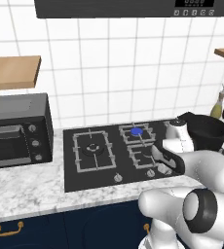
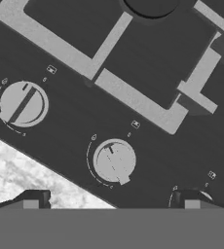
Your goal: Turn off the rear center burner of the stove.
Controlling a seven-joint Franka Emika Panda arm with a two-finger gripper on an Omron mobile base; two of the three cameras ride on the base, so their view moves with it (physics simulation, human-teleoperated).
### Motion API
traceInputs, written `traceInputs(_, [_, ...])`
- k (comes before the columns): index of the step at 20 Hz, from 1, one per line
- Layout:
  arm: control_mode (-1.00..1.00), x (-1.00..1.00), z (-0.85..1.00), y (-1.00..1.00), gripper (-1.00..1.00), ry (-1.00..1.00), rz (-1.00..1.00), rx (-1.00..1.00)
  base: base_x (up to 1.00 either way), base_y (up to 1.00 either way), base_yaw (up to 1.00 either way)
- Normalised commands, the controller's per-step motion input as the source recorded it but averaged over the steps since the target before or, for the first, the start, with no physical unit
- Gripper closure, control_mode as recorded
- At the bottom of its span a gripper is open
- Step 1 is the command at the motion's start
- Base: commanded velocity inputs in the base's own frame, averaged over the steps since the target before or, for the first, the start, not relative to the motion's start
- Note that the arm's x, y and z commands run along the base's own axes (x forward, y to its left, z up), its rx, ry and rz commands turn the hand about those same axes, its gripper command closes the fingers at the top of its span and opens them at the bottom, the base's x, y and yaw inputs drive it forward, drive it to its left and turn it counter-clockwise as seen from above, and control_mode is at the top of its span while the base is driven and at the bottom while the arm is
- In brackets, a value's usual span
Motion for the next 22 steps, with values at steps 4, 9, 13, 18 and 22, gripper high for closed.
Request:
traceInputs(4, [-1.0, 0.19, -0.25, -0.02, -1.0, 0.0, 0.0, 0.0, 0.0, 0.0, 0.0])
traceInputs(9, [-1.0, 0.0, -0.14, 0.0, -1.0, 0.0, 0.0, 0.0, 0.0, 0.0, 0.0])
traceInputs(13, [-1.0, 0.0, -0.03, 0.0, -1.0, 0.0, 0.0, 0.0, 0.0, 0.0, 0.0])
traceInputs(18, [-1.0, 0.0, -0.17, 0.0, -1.0, 0.0, 0.0, 0.0, 0.0, 0.0, 0.0])
traceInputs(22, [-1.0, 0.03, -0.14, 0.0, -1.0, 0.0, 0.0, 0.0, 0.0, 0.0, 0.0])
